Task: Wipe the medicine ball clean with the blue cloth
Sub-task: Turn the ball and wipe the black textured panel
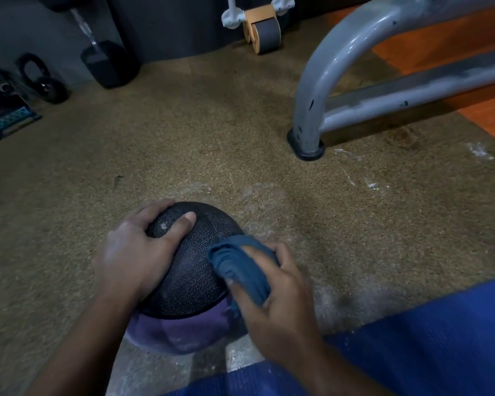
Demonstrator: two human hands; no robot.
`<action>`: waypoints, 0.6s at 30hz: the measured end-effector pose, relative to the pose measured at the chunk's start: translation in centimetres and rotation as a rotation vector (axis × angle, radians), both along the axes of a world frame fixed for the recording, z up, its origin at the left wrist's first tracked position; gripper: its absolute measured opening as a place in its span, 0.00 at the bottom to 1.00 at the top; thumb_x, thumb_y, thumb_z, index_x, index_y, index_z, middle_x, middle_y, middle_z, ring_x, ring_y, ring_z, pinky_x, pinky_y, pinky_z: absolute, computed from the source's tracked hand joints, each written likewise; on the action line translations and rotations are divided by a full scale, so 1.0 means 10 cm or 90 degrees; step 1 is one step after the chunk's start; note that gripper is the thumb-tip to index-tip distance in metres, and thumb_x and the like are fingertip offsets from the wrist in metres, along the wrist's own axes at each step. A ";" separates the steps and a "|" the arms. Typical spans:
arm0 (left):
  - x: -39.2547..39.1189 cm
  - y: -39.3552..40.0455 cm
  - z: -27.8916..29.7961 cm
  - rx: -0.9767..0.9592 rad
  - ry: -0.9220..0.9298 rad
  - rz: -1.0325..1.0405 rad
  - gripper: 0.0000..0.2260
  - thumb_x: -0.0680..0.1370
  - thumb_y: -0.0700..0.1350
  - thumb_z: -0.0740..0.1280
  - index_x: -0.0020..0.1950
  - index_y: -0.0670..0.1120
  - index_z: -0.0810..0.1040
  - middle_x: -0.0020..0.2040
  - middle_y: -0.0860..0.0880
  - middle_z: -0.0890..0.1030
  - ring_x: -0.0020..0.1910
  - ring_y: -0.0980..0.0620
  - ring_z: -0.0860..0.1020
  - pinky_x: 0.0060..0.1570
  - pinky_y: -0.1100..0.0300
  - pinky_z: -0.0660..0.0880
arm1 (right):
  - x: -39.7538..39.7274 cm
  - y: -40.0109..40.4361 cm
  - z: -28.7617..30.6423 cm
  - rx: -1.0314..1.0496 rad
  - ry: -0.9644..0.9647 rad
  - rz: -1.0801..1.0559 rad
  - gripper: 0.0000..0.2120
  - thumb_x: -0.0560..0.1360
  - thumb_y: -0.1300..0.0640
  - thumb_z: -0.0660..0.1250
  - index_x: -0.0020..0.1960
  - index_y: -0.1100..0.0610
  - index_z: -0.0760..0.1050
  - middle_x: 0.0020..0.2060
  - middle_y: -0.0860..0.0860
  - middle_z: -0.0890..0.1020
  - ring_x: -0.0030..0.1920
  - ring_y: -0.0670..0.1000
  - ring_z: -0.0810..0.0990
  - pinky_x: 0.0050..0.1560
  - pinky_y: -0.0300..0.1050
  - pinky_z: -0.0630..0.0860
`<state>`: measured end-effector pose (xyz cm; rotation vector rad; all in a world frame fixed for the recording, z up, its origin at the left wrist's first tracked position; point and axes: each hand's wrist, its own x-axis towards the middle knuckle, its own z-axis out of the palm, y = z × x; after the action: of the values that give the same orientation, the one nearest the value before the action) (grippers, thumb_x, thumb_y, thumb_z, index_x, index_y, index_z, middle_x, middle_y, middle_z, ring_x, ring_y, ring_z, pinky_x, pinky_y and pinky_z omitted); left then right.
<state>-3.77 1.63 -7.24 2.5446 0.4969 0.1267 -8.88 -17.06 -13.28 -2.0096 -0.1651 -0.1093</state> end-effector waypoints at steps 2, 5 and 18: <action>0.00 -0.02 0.00 0.007 -0.003 -0.010 0.29 0.65 0.75 0.58 0.63 0.68 0.75 0.67 0.61 0.75 0.65 0.49 0.74 0.61 0.50 0.70 | 0.17 -0.04 -0.17 0.074 0.090 -0.073 0.17 0.73 0.40 0.67 0.59 0.43 0.79 0.51 0.44 0.77 0.47 0.43 0.79 0.51 0.47 0.78; 0.03 -0.09 0.02 0.014 0.006 -0.012 0.28 0.66 0.76 0.61 0.62 0.67 0.75 0.67 0.60 0.76 0.65 0.48 0.74 0.62 0.49 0.71 | 0.37 -0.09 -0.29 0.152 0.193 -0.101 0.14 0.71 0.38 0.67 0.50 0.46 0.81 0.45 0.50 0.83 0.45 0.51 0.82 0.50 0.55 0.79; 0.04 0.03 -0.01 -0.031 0.001 0.009 0.29 0.65 0.74 0.60 0.62 0.67 0.77 0.67 0.57 0.77 0.65 0.47 0.75 0.63 0.48 0.71 | 0.12 0.01 -0.23 0.061 0.051 -0.081 0.18 0.72 0.37 0.64 0.59 0.41 0.78 0.49 0.43 0.76 0.45 0.40 0.78 0.46 0.42 0.75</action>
<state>-3.39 1.94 -7.33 2.4948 0.5123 0.1165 -7.73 -16.99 -15.58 -1.9245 0.0189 -0.1142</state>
